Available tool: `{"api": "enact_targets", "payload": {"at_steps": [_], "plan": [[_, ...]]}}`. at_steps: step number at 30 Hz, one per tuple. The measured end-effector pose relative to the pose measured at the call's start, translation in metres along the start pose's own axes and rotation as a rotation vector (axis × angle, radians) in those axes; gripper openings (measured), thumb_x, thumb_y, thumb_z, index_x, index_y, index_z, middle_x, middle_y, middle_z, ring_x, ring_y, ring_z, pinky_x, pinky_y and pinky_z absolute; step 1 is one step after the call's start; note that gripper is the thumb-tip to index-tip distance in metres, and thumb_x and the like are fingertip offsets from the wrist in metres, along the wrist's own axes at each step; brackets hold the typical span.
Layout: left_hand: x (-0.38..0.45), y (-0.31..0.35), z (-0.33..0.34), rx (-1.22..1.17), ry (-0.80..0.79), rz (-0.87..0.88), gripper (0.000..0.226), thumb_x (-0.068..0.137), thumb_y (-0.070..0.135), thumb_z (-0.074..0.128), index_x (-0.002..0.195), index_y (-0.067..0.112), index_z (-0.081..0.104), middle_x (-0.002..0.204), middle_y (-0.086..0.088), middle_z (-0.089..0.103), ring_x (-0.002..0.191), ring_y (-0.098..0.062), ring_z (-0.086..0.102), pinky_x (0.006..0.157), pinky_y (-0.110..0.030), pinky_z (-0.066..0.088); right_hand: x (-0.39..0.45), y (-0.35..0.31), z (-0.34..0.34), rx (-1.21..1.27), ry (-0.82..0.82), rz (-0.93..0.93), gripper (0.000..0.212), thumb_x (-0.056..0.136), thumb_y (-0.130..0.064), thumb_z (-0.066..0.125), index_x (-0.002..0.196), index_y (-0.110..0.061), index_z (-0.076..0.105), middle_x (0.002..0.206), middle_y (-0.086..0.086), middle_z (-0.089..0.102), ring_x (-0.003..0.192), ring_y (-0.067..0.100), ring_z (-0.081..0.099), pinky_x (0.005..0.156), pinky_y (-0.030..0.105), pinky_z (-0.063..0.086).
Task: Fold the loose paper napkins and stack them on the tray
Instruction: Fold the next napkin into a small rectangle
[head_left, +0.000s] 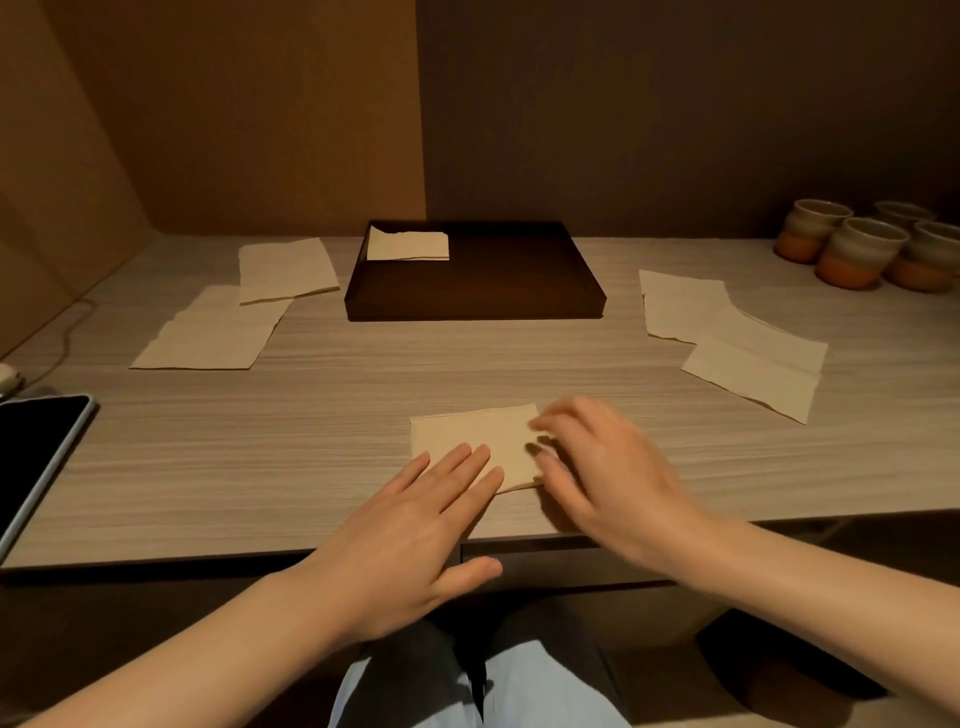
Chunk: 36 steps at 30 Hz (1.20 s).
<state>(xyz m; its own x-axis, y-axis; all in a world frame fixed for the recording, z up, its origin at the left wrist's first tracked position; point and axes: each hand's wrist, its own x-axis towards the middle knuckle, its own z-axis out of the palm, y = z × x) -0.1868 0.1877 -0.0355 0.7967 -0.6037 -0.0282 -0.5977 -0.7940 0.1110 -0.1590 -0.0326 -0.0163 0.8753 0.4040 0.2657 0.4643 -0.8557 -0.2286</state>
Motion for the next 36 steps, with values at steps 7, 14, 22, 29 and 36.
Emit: {"api": "enact_targets", "payload": {"at_steps": [7,14,22,29,36], "plan": [[-0.005,-0.005,0.002,-0.011,0.028,0.006,0.072,0.095,0.065,0.021,0.147,0.033,-0.018,0.154,0.014,-0.026,0.133,0.006,-0.032,0.110,-0.026,-0.022,-0.028,0.003,0.017,-0.184,-0.280,-0.258,0.066,0.101,-0.054,0.021,0.155,-0.015,0.017,0.162,0.004,0.012,0.148,0.012,0.002,0.116,0.038,-0.008],[-0.016,-0.013,0.008,0.028,0.088,0.031,0.067,0.097,0.062,0.023,0.151,0.033,-0.005,0.159,0.011,-0.009,0.142,0.000,-0.017,0.113,-0.028,-0.014,-0.037,0.006,0.018,-0.250,-0.111,-0.330,0.054,0.098,-0.046,0.035,0.141,-0.015,0.047,0.149,0.007,0.045,0.141,0.019,0.036,0.115,0.042,0.024],[-0.025,-0.023,0.014,0.189,0.095,0.077,0.069,0.094,0.052,0.034,0.152,0.032,0.001,0.160,0.001,0.009,0.146,-0.016,0.007,0.114,-0.047,0.016,-0.051,0.028,0.033,-0.280,-0.089,-0.450,0.057,0.094,-0.025,0.040,0.147,-0.002,0.036,0.153,0.018,0.035,0.143,0.028,0.030,0.115,0.044,0.029],[-0.037,-0.033,0.015,0.132,0.120,0.098,0.063,0.093,0.044,0.035,0.152,0.030,0.015,0.159,0.003,0.017,0.146,-0.013,0.011,0.116,-0.043,0.018,-0.048,0.031,0.024,-0.272,-0.035,-0.444,0.056,0.090,-0.024,0.050,0.142,-0.005,0.045,0.147,0.014,0.046,0.136,0.027,0.043,0.111,0.044,0.036],[-0.026,-0.021,0.007,0.071,0.393,0.204,0.033,0.090,0.028,0.050,0.117,0.017,0.066,0.116,-0.001,0.067,0.114,-0.015,0.059,0.106,-0.039,0.040,-0.038,0.019,0.039,-0.308,0.013,-0.537,0.048,0.097,-0.009,0.041,0.144,-0.001,0.041,0.146,0.019,0.044,0.137,0.030,0.041,0.109,0.048,0.039]]}}
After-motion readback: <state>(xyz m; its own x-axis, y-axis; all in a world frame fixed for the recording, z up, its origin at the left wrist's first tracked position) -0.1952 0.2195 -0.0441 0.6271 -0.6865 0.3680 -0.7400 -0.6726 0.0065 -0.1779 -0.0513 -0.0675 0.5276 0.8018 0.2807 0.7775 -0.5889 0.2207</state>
